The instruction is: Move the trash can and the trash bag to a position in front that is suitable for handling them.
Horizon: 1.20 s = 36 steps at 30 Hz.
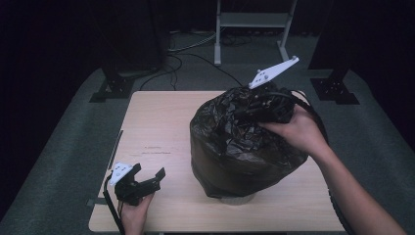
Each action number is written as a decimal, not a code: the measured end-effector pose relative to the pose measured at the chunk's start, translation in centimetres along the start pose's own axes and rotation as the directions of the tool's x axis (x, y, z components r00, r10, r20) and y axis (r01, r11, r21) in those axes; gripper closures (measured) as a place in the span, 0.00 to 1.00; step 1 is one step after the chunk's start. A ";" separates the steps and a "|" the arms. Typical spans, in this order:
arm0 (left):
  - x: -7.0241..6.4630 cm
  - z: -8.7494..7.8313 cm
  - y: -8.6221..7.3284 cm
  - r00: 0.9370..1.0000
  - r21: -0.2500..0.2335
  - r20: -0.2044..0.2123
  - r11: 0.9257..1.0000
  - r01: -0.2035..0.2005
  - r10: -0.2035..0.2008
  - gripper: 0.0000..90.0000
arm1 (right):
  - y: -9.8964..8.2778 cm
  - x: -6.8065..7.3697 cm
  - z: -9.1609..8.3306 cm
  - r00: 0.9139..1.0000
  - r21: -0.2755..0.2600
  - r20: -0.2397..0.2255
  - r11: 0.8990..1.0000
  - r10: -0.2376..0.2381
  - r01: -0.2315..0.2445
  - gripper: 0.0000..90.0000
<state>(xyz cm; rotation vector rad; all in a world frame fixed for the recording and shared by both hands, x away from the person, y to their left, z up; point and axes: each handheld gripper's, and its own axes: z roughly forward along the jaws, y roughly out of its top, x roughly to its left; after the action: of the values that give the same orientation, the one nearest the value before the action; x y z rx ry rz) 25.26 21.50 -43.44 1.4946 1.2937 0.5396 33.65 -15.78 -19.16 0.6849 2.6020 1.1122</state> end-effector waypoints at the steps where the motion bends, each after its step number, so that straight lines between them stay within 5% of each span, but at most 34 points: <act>1: 0.0 0.0 0.0 1.000 0.000 0.000 1.000 0.000 0.000 0.02 | 0.0 0.1 0.3 1.000 0.014 -0.002 1.000 -0.004 0.005 1.00; 9: 0.0 -0.1 0.1 1.000 -0.006 0.001 1.000 0.001 -0.001 0.02 | 0.1 0.7 2.4 0.999 0.097 -0.027 0.994 -0.038 0.040 0.98; 14: 0.1 -0.1 0.1 1.000 -0.009 0.000 1.000 0.005 -0.005 0.02 | -0.1 0.8 2.7 0.999 0.143 -0.033 0.989 -0.038 0.043 0.74; 22: 0.0 -0.1 0.0 1.000 -0.003 0.001 1.000 0.004 -0.004 0.02 | 0.5 0.4 0.5 0.998 0.078 -0.068 0.997 -0.003 0.009 0.47; 29: 0.0 -0.1 0.0 1.000 -0.006 0.001 1.000 0.005 -0.005 0.02 | 1.3 0.5 0.4 0.998 0.062 -0.061 0.998 -0.003 0.007 0.46; 36: 0.0 -0.1 0.1 1.000 -0.011 0.003 1.000 0.008 -0.008 0.02 | 2.0 1.1 3.0 0.999 0.092 -0.010 0.995 -0.038 0.039 0.68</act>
<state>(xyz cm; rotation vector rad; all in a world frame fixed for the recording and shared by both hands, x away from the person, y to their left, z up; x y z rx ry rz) 25.24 21.57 -43.37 1.4804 1.2921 0.5382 34.50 -12.21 -19.78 0.6475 2.6761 0.9912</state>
